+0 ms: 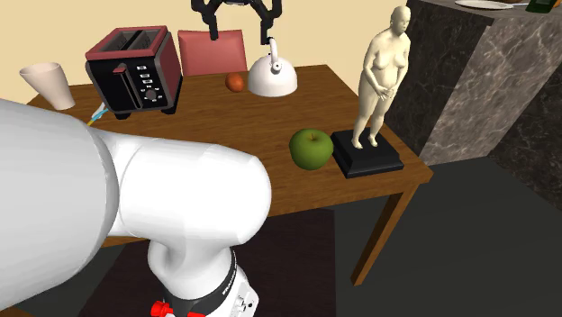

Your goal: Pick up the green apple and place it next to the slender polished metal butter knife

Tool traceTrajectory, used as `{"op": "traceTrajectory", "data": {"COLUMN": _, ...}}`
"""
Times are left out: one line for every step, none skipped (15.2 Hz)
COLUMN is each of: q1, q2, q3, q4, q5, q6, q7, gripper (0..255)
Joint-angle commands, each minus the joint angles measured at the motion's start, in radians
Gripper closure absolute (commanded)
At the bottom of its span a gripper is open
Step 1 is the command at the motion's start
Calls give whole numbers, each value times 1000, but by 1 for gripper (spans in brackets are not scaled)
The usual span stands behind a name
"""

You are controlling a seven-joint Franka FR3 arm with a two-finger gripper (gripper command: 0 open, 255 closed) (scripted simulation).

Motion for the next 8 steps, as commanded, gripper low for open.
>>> {"op": "traceTrajectory", "data": {"q1": 0, "q2": 0, "q3": 0, "q4": 0, "q5": 0, "q6": 0, "q7": 0, "gripper": 0}}
{"op": "traceTrajectory", "data": {"q1": 0, "q2": -28, "q3": -20, "q4": -39, "q5": -18, "q6": 23, "q7": -41, "gripper": 0}}
{"op": "traceTrajectory", "data": {"q1": -1, "q2": -54, "q3": -42, "q4": -76, "q5": -37, "q6": 46, "q7": -83, "gripper": 0}}
{"op": "traceTrajectory", "data": {"q1": -3, "q2": -78, "q3": -64, "q4": -111, "q5": -57, "q6": 69, "q7": -124, "gripper": 0}}
{"op": "traceTrajectory", "data": {"q1": -5, "q2": -101, "q3": -89, "q4": -145, "q5": -77, "q6": 93, "q7": -166, "gripper": 0}}
{"op": "traceTrajectory", "data": {"q1": -8, "q2": -121, "q3": -114, "q4": -177, "q5": -99, "q6": 118, "q7": -208, "gripper": 0}}
{"op": "traceTrajectory", "data": {"q1": -13, "q2": -140, "q3": -141, "q4": -208, "q5": -121, "q6": 143, "q7": -251, "gripper": 0}}
{"op": "traceTrajectory", "data": {"q1": -18, "q2": -155, "q3": -169, "q4": -236, "q5": -144, "q6": 169, "q7": -295, "gripper": 0}}
